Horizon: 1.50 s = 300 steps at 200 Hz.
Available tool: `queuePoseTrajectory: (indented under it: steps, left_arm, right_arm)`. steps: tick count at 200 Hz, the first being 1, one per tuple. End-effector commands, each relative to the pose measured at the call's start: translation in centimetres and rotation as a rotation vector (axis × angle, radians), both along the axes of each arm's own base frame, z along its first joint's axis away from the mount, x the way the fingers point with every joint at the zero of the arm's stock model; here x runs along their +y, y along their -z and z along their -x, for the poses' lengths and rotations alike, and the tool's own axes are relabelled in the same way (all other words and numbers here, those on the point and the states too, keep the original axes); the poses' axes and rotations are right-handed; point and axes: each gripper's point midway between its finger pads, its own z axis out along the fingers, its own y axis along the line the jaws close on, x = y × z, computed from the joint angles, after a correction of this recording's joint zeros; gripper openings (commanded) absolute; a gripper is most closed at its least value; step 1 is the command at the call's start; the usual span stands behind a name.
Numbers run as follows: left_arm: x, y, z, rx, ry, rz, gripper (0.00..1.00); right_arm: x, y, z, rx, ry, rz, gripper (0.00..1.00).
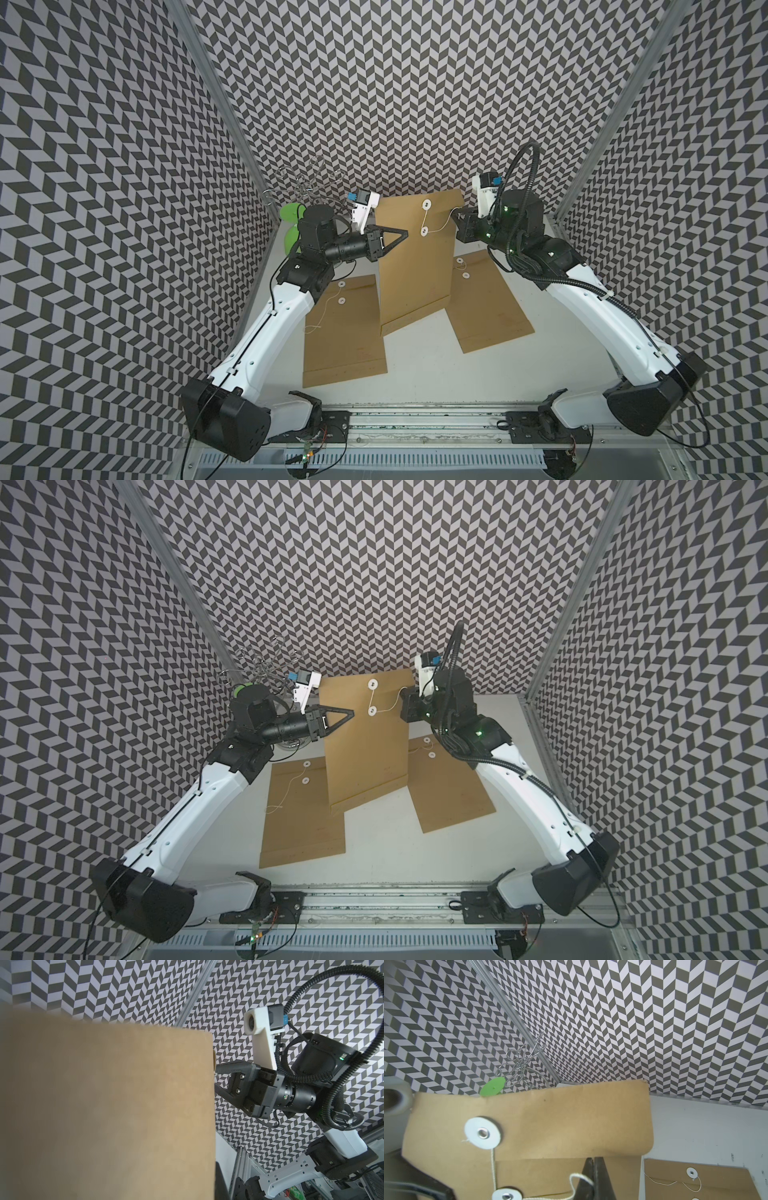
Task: Close the mouth of the file bag
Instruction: Close the file bag.
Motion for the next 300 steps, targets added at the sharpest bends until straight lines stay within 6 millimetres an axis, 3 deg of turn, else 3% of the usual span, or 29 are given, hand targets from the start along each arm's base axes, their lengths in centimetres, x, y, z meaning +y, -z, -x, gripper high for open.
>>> queuePoseTrajectory:
  steps: [1,41,68,116,133,220,300]
  left_arm:
    - [0.2,-0.9,-0.2,0.030,-0.003,0.018,0.00]
    - [0.1,-0.2,-0.1,0.058,0.003,0.015,0.00]
    - [0.2,0.3,-0.7,0.093,-0.015,0.016,0.00]
    - [1.7,-1.7,-2.1,0.087,-0.069,0.075,0.00]
    - [1.9,-2.1,-2.2,0.080,-0.068,0.078,0.00]
    - [1.7,0.3,-1.0,0.135,-0.032,0.070,0.00]
    - [-0.2,3.0,-0.1,0.210,0.007,0.073,0.00]
  right_arm:
    - [-0.3,-2.4,-0.3,-0.076,0.030,-0.005,0.00]
    - [-0.2,-2.4,-0.8,-0.096,0.047,0.026,0.00]
    - [1.0,-2.1,-0.2,-0.097,0.010,0.025,0.00]
    - [1.5,0.8,0.1,-0.043,0.004,0.034,0.00]
    - [1.7,1.0,0.1,-0.037,-0.005,0.030,0.00]
    - [0.7,-0.2,-3.1,-0.094,0.097,0.096,0.00]
    - [1.9,-0.9,-4.2,-0.120,0.084,0.064,0.00]
